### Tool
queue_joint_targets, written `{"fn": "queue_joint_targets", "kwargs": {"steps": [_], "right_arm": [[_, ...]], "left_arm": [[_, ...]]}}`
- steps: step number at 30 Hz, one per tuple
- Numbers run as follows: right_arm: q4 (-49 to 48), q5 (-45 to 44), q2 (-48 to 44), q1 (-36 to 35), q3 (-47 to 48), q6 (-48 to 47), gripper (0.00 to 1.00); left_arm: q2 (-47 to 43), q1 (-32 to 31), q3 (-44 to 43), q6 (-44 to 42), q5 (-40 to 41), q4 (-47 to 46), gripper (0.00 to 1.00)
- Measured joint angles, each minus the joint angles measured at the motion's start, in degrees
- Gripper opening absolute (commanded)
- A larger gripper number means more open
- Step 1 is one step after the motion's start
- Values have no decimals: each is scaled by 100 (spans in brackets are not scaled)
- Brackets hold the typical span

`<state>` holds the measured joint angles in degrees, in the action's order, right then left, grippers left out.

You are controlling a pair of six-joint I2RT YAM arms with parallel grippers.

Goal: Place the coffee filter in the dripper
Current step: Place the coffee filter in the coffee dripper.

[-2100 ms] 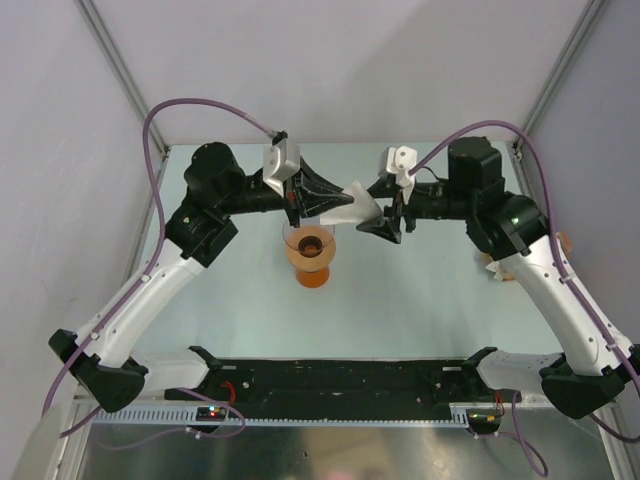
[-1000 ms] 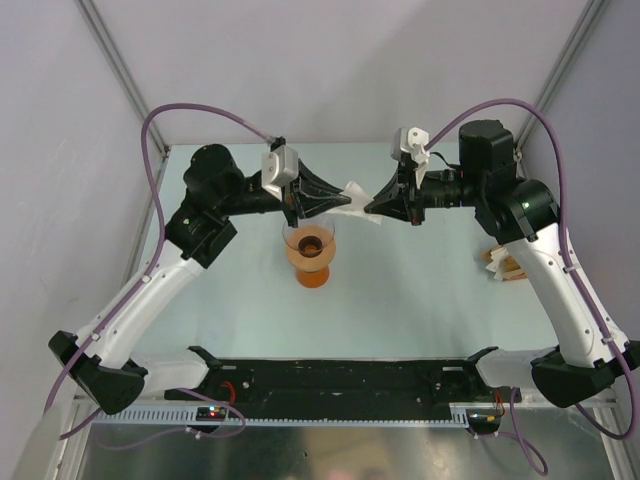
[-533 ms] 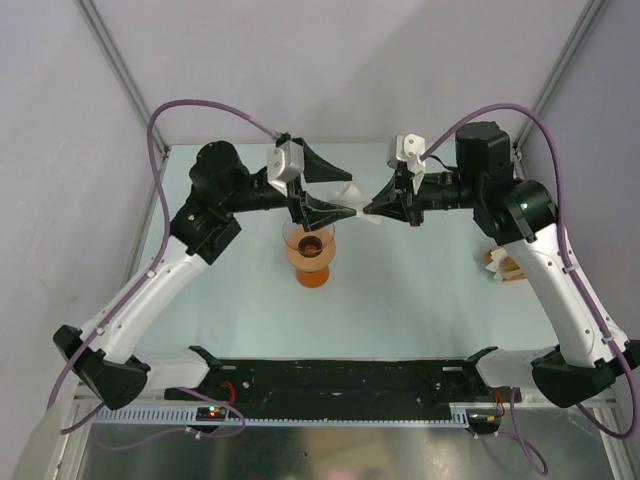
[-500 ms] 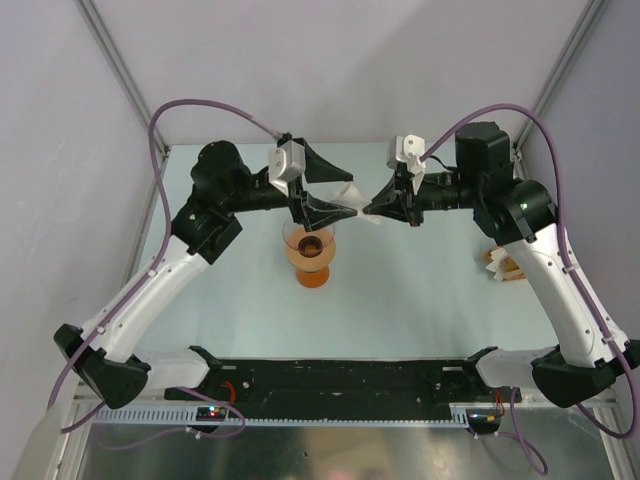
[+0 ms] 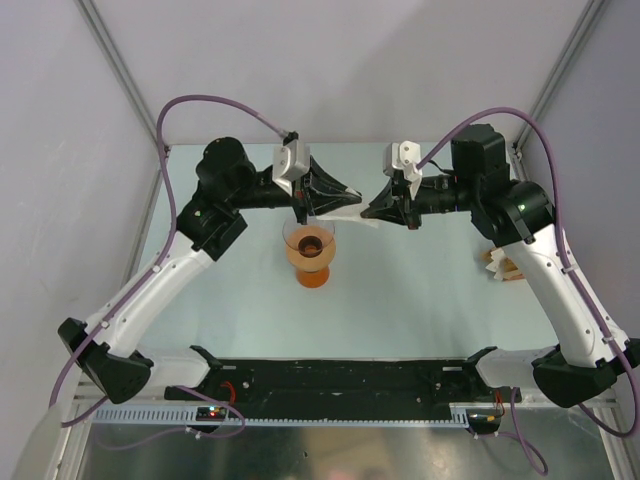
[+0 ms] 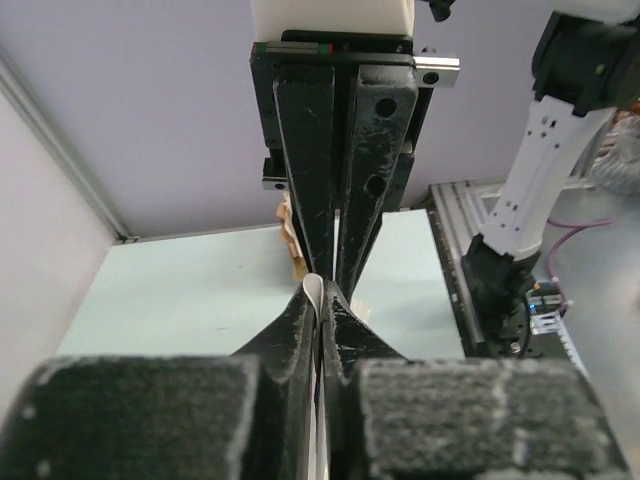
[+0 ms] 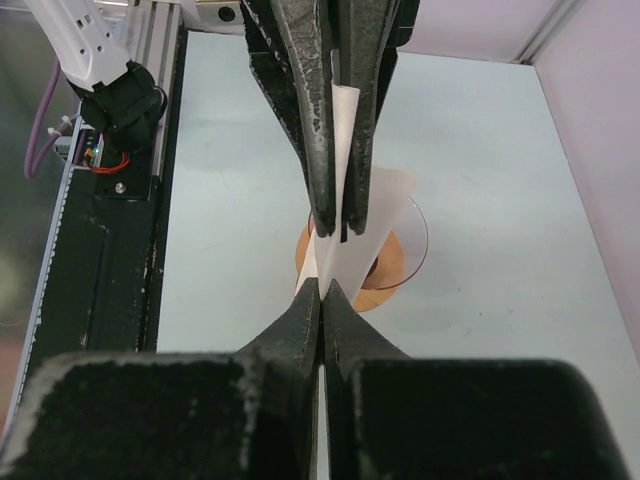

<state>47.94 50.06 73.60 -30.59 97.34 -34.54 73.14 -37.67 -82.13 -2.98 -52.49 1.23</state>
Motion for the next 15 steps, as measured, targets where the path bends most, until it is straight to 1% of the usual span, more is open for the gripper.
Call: {"fn": "queue_joint_targets", "kwargs": {"steps": [4,5,6,8,10,11,12,13,15], "right_arm": [[-24,50,-2,44,-22,26,0],[-52,87,-2,70,-46,50,0],[-107,127,-7,105,-79,114,0],[-249,214,-11,199,-151,269,0],[-409,341,-22,365,-273,535,0],[-487,398,-22,446,-326,682,0],[-654,516,-22,566,-402,946,0],[-844,640,-22,691,-476,1233,0],[-1397,925,-22,931,-647,1967,0]], "left_arm": [[0,-11,0,15,-50,-39,0],[0,-11,0,20,-50,-39,4],[0,-11,0,24,-46,-39,23],[0,-13,0,61,11,-57,55],[-7,22,-11,258,205,-129,78],[-9,52,-26,267,267,-155,84],[-9,157,-63,461,365,-197,87],[-9,289,-90,638,446,-254,88],[-26,647,-114,1025,586,-402,88]]}}
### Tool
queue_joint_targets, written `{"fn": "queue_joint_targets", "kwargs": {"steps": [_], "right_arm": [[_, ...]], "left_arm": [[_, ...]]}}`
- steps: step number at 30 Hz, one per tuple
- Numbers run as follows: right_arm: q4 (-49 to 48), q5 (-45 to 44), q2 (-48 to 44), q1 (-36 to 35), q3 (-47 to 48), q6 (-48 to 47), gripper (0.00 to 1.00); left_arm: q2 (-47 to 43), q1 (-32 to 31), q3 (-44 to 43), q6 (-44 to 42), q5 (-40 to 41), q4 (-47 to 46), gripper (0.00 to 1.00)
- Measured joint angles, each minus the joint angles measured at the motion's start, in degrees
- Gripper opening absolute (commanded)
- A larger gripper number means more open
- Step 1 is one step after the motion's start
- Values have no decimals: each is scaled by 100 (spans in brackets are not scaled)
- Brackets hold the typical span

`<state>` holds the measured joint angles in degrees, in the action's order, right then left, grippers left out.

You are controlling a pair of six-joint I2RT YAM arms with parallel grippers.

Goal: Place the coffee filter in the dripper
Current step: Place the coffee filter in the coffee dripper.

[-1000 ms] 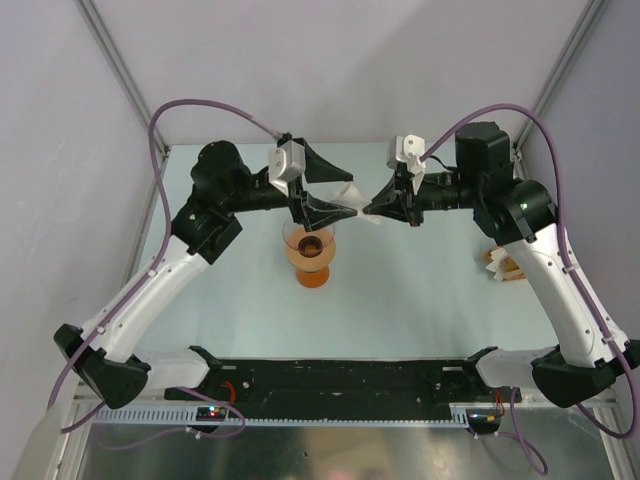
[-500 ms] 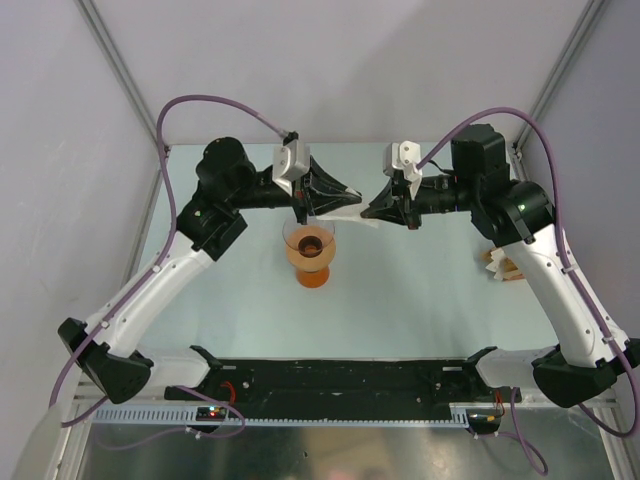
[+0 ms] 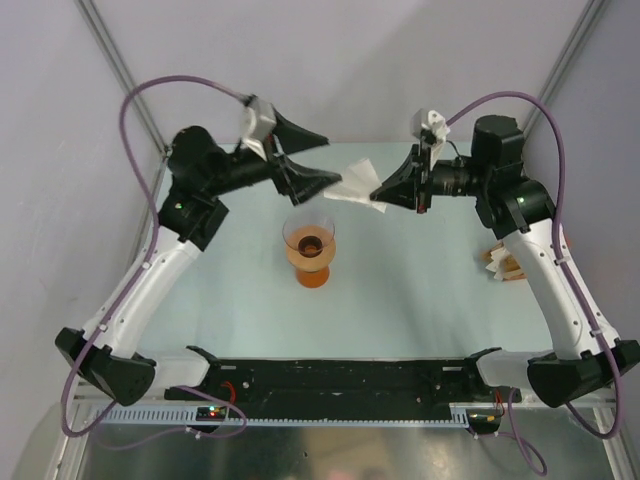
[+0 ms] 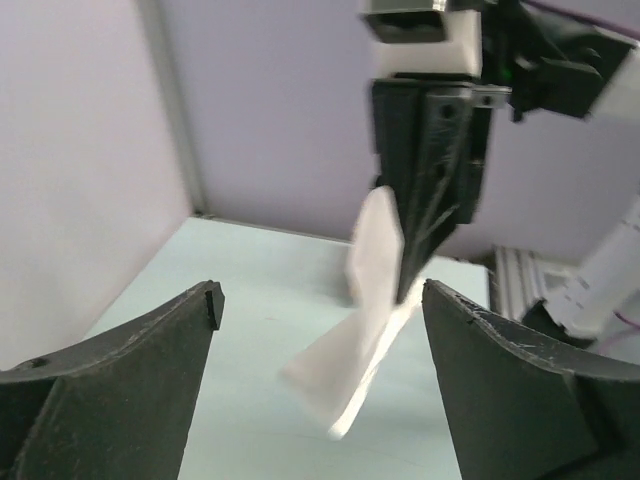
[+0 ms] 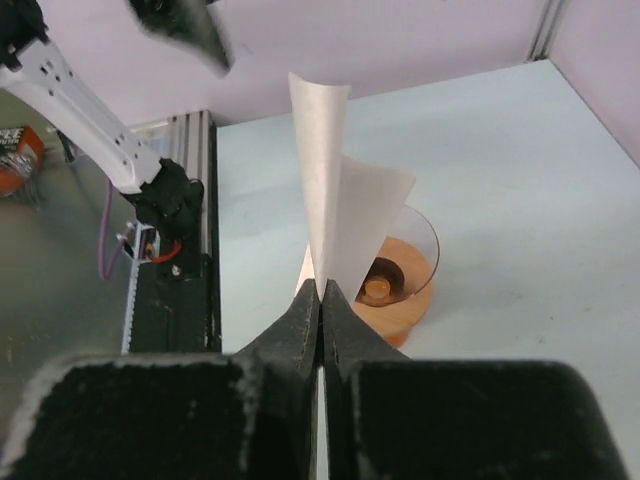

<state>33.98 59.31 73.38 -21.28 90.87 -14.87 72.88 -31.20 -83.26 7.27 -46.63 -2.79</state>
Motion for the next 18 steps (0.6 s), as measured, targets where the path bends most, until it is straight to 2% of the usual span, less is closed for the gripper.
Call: {"fn": "queue_joint_targets", "kwargs": {"steps": [4,7,13,18], "right_arm": [[-1366,483,-2,330,-363,1611,0],[-2549,822,20,457,-621,3008,0],[-4371,1189,247,501,-767,5158,0],[-4756,1246,280,444,-824,5720,0]], "left_arm": [[-208,901,170,671,48,-372,81],[-518,1200,560,894,-55,-608,75],[-780,1172,960,1025,-586,-984,74],[-787,975,1040,901,-817,-1093,73]]}}
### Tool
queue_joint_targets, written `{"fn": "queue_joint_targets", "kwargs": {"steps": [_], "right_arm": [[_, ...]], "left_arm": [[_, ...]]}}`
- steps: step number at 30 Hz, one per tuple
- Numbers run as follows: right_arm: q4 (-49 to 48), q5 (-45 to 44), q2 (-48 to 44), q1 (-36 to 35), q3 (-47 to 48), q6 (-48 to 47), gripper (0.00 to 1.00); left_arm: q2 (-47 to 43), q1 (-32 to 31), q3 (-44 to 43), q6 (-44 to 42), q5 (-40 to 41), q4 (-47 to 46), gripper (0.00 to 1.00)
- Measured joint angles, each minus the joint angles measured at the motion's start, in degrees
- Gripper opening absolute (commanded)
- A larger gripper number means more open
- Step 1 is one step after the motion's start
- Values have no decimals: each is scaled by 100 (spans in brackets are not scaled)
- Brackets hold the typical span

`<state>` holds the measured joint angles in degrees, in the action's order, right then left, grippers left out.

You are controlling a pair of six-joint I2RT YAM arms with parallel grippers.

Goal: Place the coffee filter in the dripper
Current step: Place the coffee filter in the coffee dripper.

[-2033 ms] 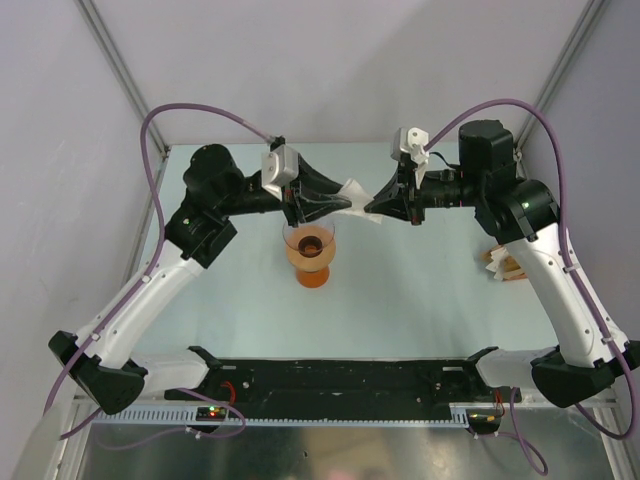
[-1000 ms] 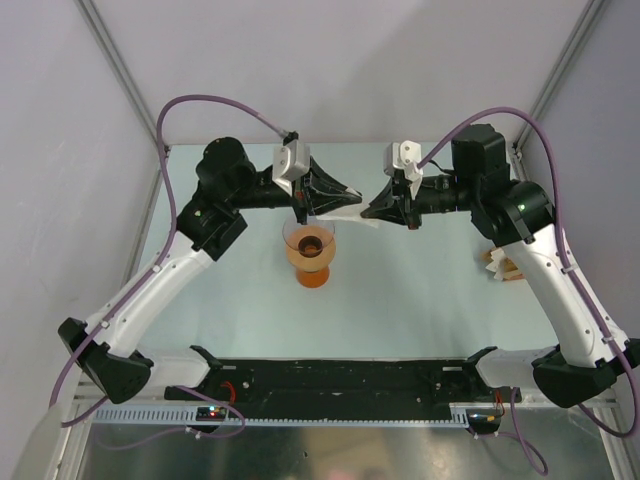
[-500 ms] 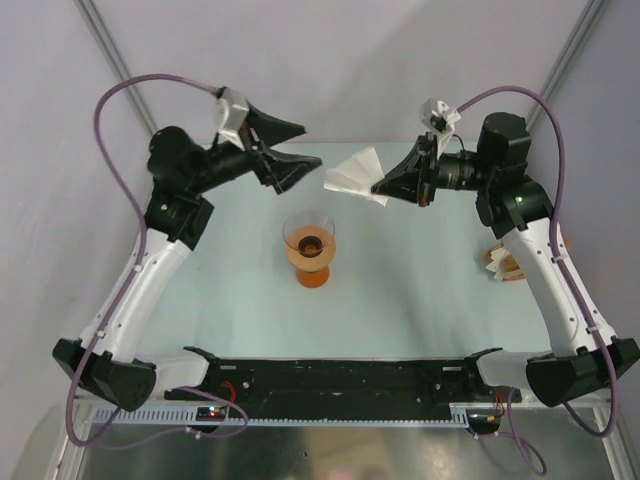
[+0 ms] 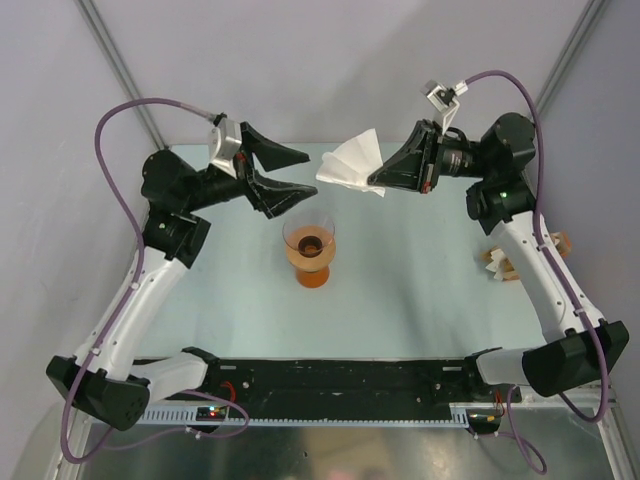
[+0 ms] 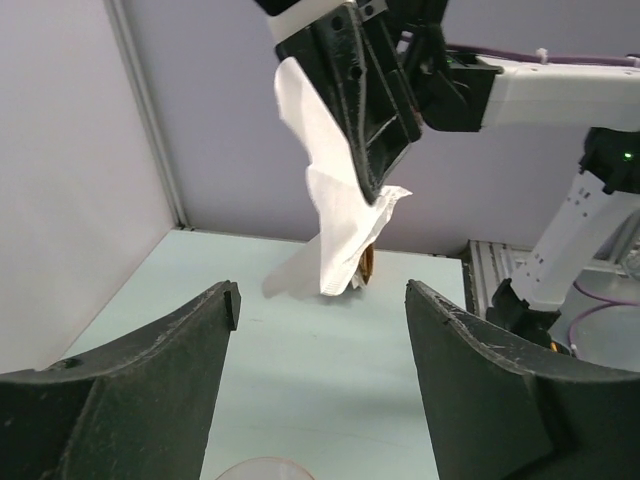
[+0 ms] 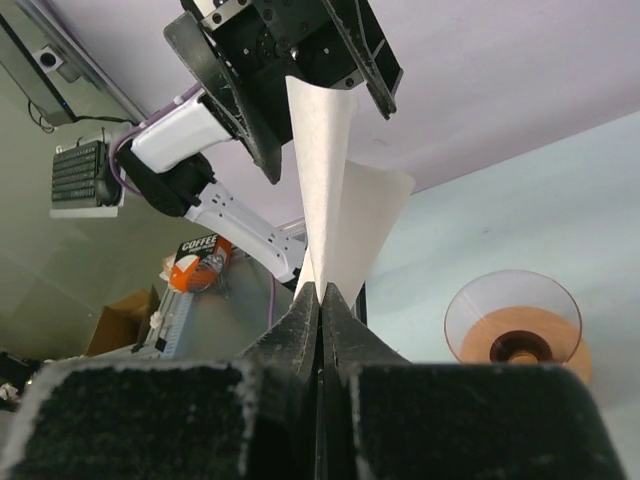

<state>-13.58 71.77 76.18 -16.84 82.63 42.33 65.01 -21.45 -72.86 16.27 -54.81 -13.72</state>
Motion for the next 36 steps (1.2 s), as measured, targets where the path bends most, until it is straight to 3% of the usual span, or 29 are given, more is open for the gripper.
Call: {"fn": "queue_joint_targets", "kwargs": {"steps": [8,16,36], "right_arm": [[822,-85,-173,-201,0,-726,0],[861,-4,-227,-273,0,-780,0],[614,225,-227,-437,0,-308,0]], "left_arm": [[-140,-212,2,-256,-232,-85,75],[-234,-533,238,-800,-417,-162,80],[-232,-1263,564,-1803,-376,-181,55]]}}
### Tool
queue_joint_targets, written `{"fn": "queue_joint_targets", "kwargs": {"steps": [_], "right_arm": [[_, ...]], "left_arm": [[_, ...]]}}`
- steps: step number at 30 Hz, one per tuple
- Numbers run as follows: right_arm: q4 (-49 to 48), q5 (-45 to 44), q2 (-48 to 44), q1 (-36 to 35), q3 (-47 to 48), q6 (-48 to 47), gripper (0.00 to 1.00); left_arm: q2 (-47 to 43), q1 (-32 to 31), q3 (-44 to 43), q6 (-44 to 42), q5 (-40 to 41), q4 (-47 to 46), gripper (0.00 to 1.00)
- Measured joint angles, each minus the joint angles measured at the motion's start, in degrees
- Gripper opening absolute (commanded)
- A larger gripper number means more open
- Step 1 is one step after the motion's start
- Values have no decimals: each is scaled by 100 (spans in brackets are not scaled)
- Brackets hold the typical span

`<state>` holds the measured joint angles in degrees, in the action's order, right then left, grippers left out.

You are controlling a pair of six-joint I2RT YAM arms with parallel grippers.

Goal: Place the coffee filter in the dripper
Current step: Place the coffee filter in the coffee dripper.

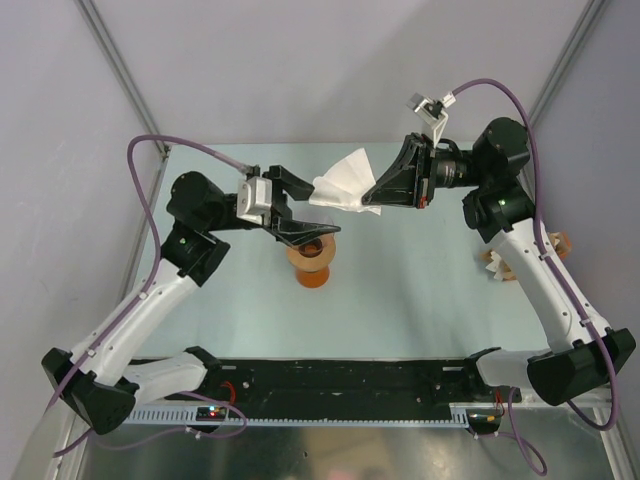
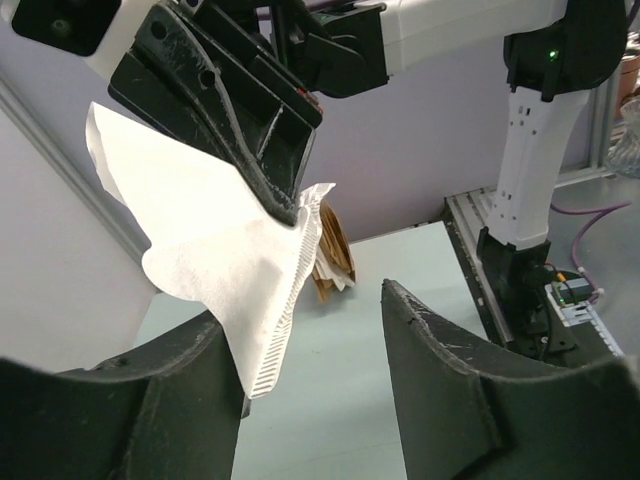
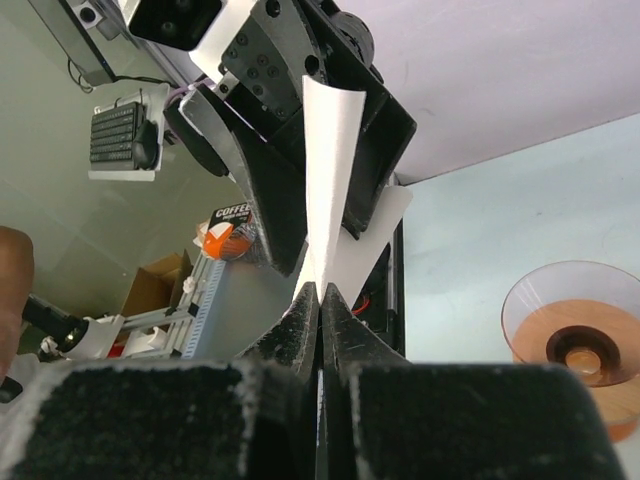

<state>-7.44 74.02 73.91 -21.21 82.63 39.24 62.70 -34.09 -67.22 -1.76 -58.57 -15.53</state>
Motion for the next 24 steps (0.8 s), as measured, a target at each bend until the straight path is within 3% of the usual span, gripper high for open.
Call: {"fn": "queue_joint_targets", "kwargs": {"steps": [4,9,11,14,16,19,24], "right_arm": [[-13,-2,-2,-4,0,116,0],[22,-11,-13,-11,0,195,0],[35,-17,-22,-4,0,223,5],[46,-35,-26,15,4,251,41],[98,-122,-26,116,37,208,55],[481,-321,-26,354,205,-87,64],[2170,-1036,-22,732,1069,-1513,72]], "left_arm": [[-2,-15,72,-160,166,-2,46],[-4,-31,90,-299,291,11,13],[-4,-31,90,-269,299,9,3],[-4,-42,90,-216,343,-4,1],[-4,-46,90,-118,354,0,0],[-9,-50,90,92,417,0,0],[-9,-50,90,597,595,114,0]]}}
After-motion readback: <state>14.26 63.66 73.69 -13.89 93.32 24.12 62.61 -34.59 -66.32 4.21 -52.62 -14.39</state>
